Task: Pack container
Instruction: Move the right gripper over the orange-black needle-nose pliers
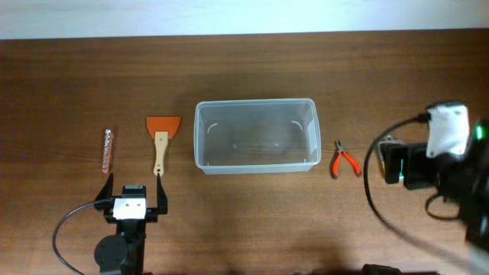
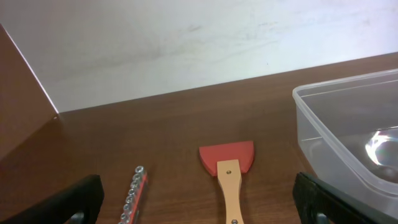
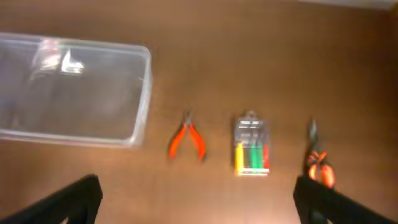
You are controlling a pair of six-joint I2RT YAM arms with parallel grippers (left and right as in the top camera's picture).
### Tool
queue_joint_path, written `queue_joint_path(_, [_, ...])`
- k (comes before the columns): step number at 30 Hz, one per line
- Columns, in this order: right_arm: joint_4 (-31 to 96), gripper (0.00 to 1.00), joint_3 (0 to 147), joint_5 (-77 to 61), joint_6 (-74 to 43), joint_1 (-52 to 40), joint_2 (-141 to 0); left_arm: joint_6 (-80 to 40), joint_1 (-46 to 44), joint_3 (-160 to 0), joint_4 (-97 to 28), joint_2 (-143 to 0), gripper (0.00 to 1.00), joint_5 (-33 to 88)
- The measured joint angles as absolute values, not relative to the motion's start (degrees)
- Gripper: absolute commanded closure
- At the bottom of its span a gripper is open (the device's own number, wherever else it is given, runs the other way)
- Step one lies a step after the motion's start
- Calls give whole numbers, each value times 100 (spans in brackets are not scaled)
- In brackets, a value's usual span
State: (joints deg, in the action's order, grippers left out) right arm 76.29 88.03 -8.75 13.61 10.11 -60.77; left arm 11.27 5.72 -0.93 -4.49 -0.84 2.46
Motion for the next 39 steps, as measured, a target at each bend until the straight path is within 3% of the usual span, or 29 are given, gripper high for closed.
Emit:
queue_joint_path(4, [8077, 2, 9535, -996, 1874, 1011, -7035, 1127, 572, -93, -449, -84, 1, 248])
queue_joint_path(11, [8088, 1, 9592, -504, 2300, 1181, -8248, 1127, 572, -93, -449, -84, 1, 248])
queue_joint_path(17, [8060, 1, 9660, -351, 2167, 2040, -9205, 1127, 572, -93, -449, -84, 1, 248])
queue_joint_path(28, [7887, 1, 9736, -1007, 2534, 3726, -9415, 1129, 572, -93, -447, -84, 1, 248])
queue_joint_path(39, [7465, 1, 9771, -213, 1632, 3793, -9647, 1127, 572, -93, -449, -84, 1, 248])
